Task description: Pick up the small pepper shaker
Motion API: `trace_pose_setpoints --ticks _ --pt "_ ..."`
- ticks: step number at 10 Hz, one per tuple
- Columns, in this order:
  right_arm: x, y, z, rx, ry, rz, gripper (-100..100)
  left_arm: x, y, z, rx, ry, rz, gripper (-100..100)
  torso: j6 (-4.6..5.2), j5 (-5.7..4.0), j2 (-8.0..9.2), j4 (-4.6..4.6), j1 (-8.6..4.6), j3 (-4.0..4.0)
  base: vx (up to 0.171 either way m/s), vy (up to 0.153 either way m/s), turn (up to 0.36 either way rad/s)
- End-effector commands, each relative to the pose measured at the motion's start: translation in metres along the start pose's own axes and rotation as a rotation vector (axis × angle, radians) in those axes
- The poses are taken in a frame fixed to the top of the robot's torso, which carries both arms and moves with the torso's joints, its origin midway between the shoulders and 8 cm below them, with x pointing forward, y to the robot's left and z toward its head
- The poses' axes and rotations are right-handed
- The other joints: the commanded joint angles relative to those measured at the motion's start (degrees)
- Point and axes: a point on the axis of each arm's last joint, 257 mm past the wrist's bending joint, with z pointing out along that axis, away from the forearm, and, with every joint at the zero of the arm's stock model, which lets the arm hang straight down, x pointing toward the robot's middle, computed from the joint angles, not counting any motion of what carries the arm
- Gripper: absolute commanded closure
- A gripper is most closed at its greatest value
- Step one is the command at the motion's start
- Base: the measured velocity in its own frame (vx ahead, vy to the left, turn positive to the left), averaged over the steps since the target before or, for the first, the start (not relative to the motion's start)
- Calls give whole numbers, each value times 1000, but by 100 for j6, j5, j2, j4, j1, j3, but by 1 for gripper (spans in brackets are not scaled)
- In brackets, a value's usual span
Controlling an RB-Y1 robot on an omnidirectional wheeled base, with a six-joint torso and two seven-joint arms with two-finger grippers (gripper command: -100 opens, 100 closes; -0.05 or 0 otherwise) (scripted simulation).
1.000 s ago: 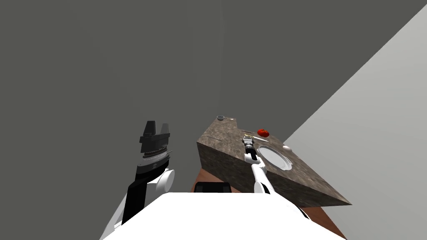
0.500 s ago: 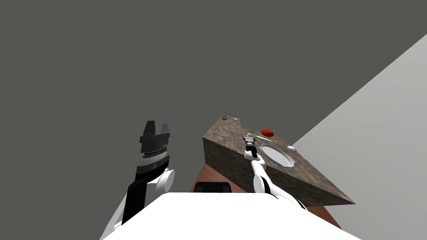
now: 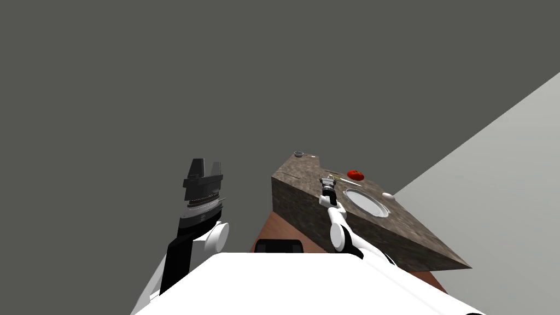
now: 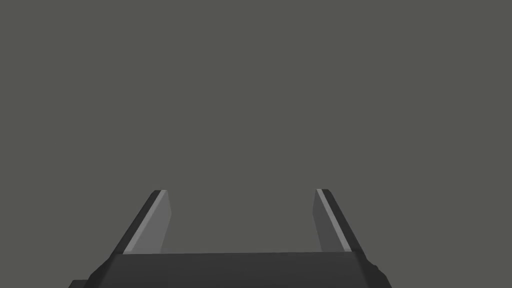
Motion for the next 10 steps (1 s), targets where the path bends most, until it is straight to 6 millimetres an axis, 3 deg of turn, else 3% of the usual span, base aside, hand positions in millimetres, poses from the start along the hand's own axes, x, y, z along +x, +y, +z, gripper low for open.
trace_pose_setpoints --ticks 1,8,10 --pt "4 -4 2 16 7 -4 -100 0 0 0 0 0 0 0 0 0 0 0 0 0 24 -34 11" --pt "36 -6 -4 2 78 -50 -100 0 0 0 0 0 0 0 3 -14 -77 -18 -59 -45 110 -99 -25" --pt "76 6 -30 -32 161 -63 -100 0 0 0 0 0 0 0 2 -13 -61 -15 -52 -37 108 -94 -28"
